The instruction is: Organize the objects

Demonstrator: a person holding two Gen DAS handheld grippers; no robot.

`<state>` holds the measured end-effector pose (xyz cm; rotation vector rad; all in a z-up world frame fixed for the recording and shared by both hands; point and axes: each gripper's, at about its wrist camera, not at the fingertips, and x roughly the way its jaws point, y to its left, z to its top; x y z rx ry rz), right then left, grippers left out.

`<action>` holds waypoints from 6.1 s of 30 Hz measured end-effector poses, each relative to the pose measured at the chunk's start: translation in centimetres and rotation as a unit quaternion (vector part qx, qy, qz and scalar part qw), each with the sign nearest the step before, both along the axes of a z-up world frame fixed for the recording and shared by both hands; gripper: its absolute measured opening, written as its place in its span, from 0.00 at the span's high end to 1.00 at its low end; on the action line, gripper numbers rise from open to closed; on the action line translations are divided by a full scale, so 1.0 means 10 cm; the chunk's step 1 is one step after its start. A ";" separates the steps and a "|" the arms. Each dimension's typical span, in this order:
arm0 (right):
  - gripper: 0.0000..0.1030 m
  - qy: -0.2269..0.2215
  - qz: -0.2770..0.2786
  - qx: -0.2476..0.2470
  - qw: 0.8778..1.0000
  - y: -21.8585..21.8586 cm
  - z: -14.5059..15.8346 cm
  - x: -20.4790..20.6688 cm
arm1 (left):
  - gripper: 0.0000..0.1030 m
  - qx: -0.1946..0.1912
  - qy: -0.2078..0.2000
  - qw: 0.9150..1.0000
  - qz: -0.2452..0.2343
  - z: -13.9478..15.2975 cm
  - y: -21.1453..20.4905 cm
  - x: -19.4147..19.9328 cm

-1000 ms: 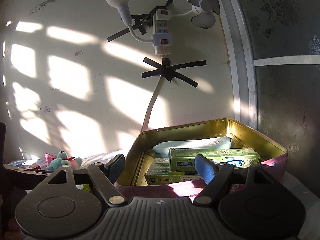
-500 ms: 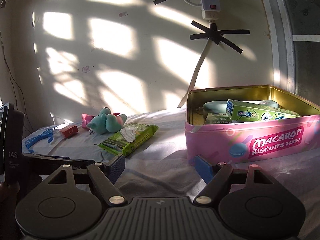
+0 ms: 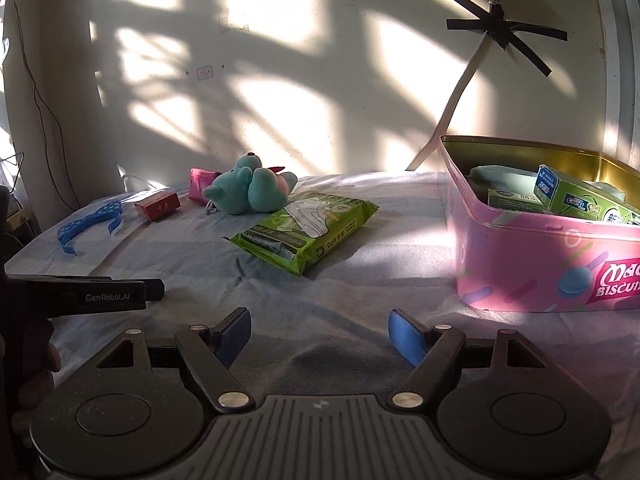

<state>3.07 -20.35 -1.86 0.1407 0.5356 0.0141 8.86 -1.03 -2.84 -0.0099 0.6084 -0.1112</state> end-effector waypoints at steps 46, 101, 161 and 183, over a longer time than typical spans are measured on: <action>0.67 -0.022 0.053 0.068 0.996 -0.26 0.31 0.11 | 0.26 -0.149 0.019 0.989 0.006 0.13 0.40 -0.25; 0.79 -0.128 -0.077 0.132 0.980 -1.92 0.44 -0.51 | 0.70 -0.126 0.010 0.941 -0.314 0.69 -2.22 -0.04; 0.60 0.012 0.017 0.103 0.994 -0.13 0.05 -0.06 | 0.48 0.028 0.024 0.997 -0.073 0.08 -0.14 -0.04; 0.60 0.049 0.160 0.038 0.985 1.26 -0.01 0.71 | 0.41 0.074 -0.006 0.996 0.057 0.08 1.52 0.20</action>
